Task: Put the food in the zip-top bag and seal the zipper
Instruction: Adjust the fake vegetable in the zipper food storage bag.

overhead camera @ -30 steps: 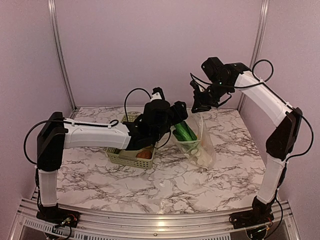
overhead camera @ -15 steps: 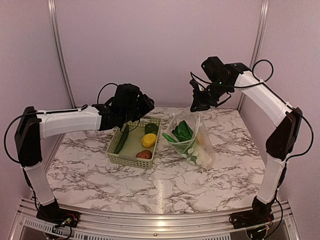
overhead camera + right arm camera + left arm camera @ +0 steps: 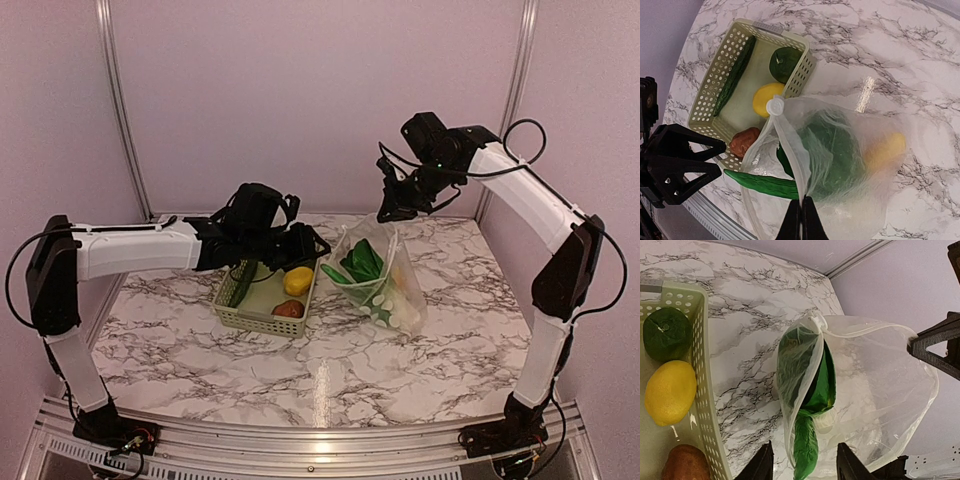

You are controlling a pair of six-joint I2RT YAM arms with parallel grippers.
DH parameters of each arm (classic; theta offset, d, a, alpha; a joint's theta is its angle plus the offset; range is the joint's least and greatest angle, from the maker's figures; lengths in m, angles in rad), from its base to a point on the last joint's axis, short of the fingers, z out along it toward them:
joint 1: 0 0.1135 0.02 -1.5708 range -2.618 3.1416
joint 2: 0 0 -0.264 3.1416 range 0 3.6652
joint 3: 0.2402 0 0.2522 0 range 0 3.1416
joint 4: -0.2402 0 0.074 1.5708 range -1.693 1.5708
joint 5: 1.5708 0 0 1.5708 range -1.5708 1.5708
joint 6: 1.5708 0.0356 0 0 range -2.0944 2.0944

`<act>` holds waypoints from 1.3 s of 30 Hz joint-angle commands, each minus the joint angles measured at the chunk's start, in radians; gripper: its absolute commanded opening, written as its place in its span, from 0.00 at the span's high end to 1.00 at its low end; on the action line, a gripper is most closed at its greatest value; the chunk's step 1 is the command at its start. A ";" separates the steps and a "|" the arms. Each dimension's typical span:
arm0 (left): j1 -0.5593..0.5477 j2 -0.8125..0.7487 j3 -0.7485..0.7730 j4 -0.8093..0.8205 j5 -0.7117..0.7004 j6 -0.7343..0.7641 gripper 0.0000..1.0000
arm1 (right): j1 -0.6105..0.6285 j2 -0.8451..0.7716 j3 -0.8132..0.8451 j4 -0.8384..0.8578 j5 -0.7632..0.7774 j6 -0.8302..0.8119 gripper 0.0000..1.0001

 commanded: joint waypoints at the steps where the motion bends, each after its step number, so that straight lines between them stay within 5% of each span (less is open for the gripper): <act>1: -0.010 0.050 0.062 -0.084 0.111 0.030 0.57 | 0.011 -0.035 0.000 0.024 -0.010 -0.001 1.00; 10: -0.041 0.049 0.083 -0.183 0.099 0.068 0.57 | 0.010 -0.054 -0.029 0.031 -0.007 0.000 1.00; 16: -0.048 0.067 0.106 -0.182 0.109 0.077 0.81 | 0.017 -0.058 -0.039 0.039 -0.010 0.006 1.00; 29: -0.044 0.203 0.275 -0.147 0.131 0.118 0.99 | 0.048 -0.076 -0.048 0.030 -0.001 0.002 1.00; 39: -0.040 0.339 0.454 -0.155 0.152 0.073 1.00 | 0.070 -0.090 -0.045 0.042 -0.016 0.013 1.00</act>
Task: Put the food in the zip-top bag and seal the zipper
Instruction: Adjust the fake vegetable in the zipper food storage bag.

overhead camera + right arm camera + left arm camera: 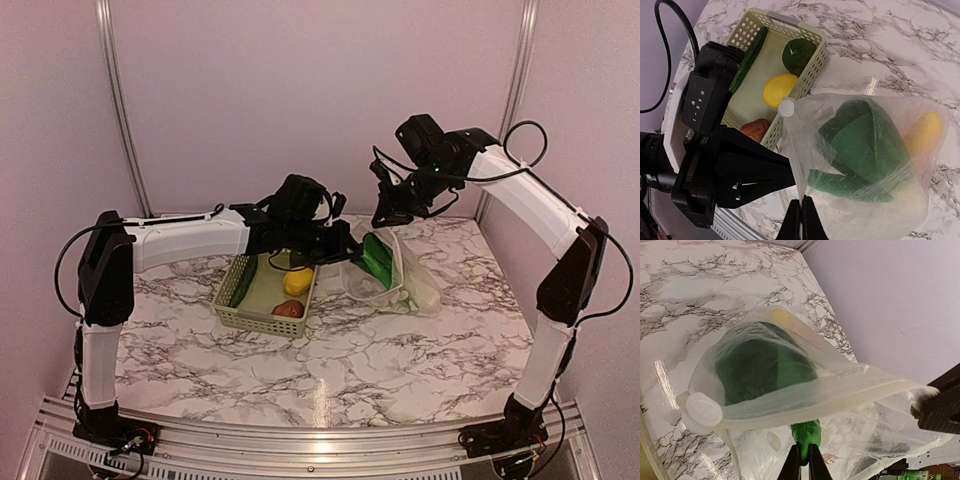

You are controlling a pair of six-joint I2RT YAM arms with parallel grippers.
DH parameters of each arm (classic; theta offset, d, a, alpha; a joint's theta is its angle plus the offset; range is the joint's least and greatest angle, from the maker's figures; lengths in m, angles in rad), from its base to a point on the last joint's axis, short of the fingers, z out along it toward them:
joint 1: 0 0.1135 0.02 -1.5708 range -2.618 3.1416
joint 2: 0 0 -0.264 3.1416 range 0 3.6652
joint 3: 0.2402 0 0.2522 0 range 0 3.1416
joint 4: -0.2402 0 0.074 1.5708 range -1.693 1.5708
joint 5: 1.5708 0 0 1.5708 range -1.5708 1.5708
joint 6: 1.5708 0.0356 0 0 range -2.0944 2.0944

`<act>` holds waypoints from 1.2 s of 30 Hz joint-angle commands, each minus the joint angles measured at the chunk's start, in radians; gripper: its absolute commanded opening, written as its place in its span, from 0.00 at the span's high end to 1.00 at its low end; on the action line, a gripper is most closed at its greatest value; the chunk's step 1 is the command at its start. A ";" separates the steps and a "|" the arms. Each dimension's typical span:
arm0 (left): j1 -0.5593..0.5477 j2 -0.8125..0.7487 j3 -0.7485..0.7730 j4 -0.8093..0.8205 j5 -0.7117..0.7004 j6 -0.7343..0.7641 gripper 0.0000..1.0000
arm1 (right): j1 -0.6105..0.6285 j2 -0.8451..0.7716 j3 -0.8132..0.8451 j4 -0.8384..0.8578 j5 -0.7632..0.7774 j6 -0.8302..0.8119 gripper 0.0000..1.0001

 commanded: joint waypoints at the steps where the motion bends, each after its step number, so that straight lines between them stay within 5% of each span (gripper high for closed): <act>1: 0.011 0.033 0.028 0.031 -0.007 -0.068 1.00 | 0.020 -0.051 0.008 0.022 -0.015 0.014 1.00; 5: 0.032 0.014 -0.021 0.200 0.015 -0.219 1.00 | 0.020 -0.055 -0.002 0.014 0.013 0.013 1.00; 9: 0.046 -0.028 -0.029 0.195 0.077 -0.288 1.00 | 0.017 -0.064 -0.013 0.006 0.061 0.009 1.00; 16: 0.065 -0.155 -0.152 0.156 0.094 -0.280 1.00 | -0.001 -0.077 -0.039 0.020 0.076 0.014 1.00; 23: 0.064 -0.052 -0.075 0.138 0.142 -0.289 1.00 | 0.005 -0.078 -0.057 0.069 -0.002 0.021 1.00; 33: 0.023 0.060 0.078 -0.056 -0.033 -0.145 1.00 | 0.006 -0.083 -0.036 0.075 -0.025 0.021 1.00; 36: 0.015 0.062 0.081 -0.049 -0.114 -0.133 0.87 | 0.006 -0.086 -0.048 0.083 -0.040 0.026 1.00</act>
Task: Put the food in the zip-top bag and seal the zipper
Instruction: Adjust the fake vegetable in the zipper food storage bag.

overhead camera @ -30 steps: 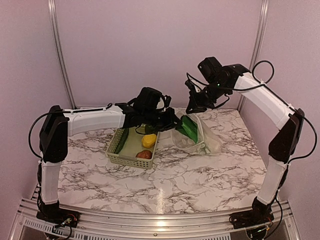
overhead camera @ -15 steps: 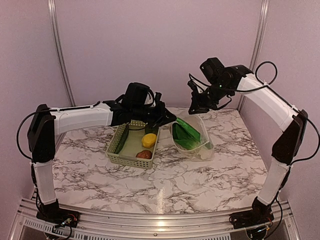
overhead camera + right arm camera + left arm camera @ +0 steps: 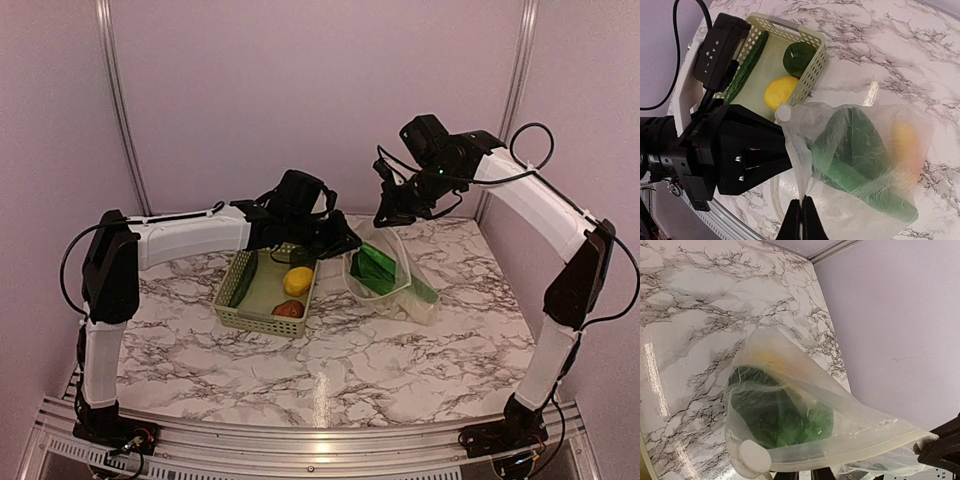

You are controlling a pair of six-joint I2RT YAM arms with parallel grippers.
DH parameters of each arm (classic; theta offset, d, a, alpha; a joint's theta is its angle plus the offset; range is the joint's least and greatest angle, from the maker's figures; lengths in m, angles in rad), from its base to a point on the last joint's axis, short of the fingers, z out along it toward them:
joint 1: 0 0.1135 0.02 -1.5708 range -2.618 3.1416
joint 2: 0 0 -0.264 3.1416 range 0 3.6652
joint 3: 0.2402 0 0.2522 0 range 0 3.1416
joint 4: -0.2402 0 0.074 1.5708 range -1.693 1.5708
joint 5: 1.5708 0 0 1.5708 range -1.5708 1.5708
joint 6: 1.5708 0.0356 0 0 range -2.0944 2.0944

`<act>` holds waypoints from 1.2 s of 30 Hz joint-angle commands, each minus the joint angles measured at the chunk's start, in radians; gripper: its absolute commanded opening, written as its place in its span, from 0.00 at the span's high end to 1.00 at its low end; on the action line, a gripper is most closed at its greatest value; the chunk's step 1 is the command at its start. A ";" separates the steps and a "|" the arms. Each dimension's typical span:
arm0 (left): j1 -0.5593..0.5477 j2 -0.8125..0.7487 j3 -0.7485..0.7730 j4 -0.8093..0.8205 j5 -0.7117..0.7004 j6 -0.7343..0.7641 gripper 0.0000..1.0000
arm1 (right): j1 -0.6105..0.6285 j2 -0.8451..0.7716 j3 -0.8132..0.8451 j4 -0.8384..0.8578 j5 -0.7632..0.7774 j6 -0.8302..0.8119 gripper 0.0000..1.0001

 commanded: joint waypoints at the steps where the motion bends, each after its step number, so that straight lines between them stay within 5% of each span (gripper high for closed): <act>1: -0.016 0.029 0.041 -0.063 -0.152 0.063 0.83 | 0.005 -0.040 0.011 0.044 -0.057 0.015 1.00; 6: -0.027 0.032 0.124 -0.106 -0.291 0.103 0.61 | 0.000 -0.036 0.021 0.038 -0.049 0.020 1.00; 17: -0.025 -0.128 0.103 -0.150 -0.290 0.156 0.44 | -0.029 -0.030 0.015 0.052 -0.051 0.030 1.00; 31: 0.077 -0.360 -0.222 -0.326 -0.392 0.190 0.45 | -0.044 -0.018 0.011 0.091 -0.081 0.038 1.00; 36: 0.120 -0.309 -0.217 -0.449 -0.422 0.346 0.49 | -0.049 -0.018 0.008 0.091 -0.086 0.029 1.00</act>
